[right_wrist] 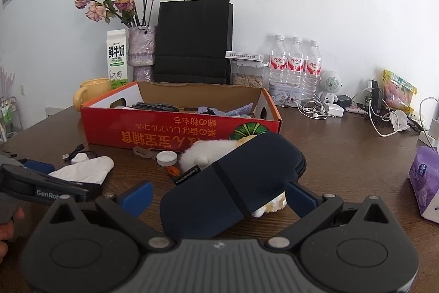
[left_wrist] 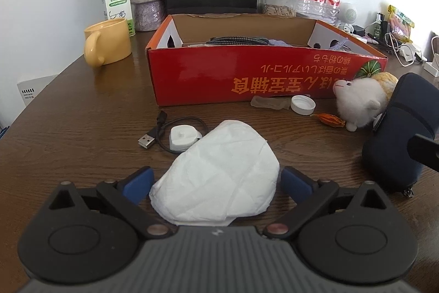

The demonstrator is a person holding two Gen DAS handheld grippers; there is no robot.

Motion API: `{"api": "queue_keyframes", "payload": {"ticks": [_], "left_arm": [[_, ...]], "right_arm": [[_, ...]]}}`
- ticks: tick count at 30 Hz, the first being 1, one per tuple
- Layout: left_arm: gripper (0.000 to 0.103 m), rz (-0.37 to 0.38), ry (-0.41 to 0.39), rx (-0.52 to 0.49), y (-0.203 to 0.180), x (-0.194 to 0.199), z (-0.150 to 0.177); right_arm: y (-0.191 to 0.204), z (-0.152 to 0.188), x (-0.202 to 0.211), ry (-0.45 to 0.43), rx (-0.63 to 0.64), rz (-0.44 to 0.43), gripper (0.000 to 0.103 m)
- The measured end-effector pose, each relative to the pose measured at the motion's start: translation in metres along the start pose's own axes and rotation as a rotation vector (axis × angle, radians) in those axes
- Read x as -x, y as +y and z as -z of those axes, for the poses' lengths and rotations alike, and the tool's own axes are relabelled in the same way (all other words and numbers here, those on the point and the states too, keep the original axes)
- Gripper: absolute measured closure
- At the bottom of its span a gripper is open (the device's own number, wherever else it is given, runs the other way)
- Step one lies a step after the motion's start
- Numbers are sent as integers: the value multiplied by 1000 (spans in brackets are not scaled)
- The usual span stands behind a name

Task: Organize objects
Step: 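Grasp the white tissue with the left tool while the right tool grasps the navy cushion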

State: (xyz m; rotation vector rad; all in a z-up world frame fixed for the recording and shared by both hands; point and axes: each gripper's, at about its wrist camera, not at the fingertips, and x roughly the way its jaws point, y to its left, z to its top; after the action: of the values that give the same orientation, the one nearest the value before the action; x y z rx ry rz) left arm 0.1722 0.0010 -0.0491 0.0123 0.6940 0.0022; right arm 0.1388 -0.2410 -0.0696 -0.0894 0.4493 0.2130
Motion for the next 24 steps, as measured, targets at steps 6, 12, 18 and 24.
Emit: {"api": "queue_keyframes", "payload": {"ticks": [6, 12, 18, 24], "left_arm": [[2, 10, 0, -3, 0, 0, 0], [2, 23, -3, -4, 0, 1, 1], [1, 33, -4, -4, 1, 2, 1], [1, 39, -5, -5, 1, 2, 2]], "right_arm": [[14, -9, -19, 12, -26, 113, 0], [35, -4, -39, 49, 87, 204, 0], [39, -1, -40, 38, 172, 187, 0], [31, 0, -36, 40, 250, 80, 0]]}}
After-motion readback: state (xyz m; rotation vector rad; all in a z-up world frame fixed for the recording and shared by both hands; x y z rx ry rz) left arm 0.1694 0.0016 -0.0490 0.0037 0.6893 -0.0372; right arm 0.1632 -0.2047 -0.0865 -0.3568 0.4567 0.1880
